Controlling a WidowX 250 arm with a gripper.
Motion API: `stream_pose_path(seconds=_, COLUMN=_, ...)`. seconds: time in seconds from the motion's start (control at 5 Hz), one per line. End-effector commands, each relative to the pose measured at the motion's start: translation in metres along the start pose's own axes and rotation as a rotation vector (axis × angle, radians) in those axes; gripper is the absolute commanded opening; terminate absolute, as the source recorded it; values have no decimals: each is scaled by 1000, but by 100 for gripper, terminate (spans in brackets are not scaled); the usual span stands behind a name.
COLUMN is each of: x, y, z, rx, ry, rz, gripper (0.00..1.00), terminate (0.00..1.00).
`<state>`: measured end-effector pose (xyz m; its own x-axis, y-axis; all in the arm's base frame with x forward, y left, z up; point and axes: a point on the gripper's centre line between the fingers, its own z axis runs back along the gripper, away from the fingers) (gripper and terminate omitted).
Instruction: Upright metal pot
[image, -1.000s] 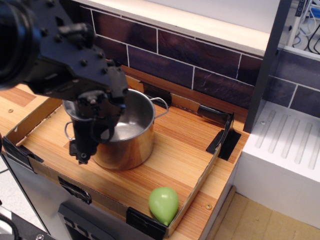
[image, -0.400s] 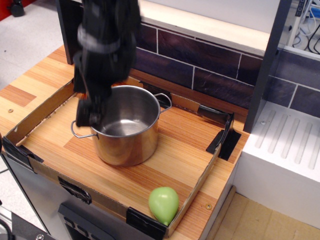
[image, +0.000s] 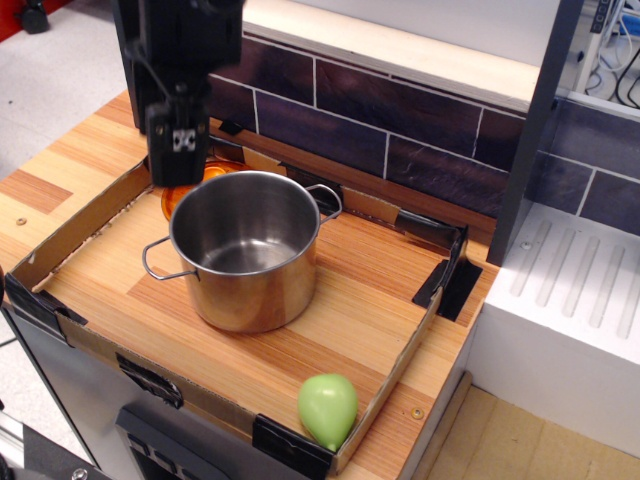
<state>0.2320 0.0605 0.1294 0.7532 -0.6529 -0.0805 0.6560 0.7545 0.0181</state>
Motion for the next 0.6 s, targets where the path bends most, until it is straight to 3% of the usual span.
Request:
stream_pose_path(seconds=0.0, x=-1, y=14, z=50, rx=60, ry=-109, rz=94, gripper=100, terminate=0)
stream_pose_path(seconds=0.2, x=-1, y=14, z=50, rx=60, ry=-109, rz=94, gripper=100, terminate=0)
stream_pose_path(seconds=0.4, x=-1, y=14, z=50, rx=60, ry=-109, rz=94, gripper=100, terminate=100)
